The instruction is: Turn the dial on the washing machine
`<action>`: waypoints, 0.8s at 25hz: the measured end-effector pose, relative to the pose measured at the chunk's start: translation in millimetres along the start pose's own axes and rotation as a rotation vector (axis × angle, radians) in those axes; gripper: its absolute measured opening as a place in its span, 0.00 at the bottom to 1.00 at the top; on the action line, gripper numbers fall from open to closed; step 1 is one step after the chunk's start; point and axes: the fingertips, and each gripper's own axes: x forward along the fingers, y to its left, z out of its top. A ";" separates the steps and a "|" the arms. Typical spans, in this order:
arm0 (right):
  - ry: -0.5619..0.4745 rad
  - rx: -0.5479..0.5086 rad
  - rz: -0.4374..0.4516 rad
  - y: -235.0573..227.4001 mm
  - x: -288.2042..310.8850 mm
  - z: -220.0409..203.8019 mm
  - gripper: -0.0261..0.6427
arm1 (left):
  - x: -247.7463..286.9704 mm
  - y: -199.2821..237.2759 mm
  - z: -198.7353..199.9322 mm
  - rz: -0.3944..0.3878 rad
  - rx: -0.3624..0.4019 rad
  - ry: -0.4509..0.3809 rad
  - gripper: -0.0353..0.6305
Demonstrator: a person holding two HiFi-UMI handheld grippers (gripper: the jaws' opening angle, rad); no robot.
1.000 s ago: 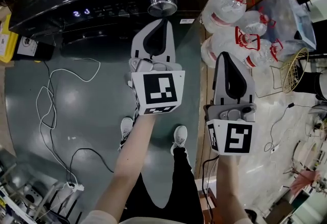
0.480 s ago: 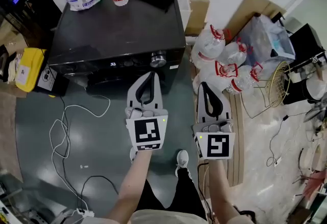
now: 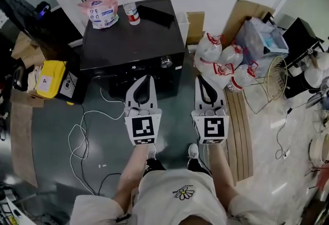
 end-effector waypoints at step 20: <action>-0.084 -0.013 0.155 50.1 -6.7 39.8 0.04 | -42.7 21.0 47.4 0.068 0.021 -0.125 0.05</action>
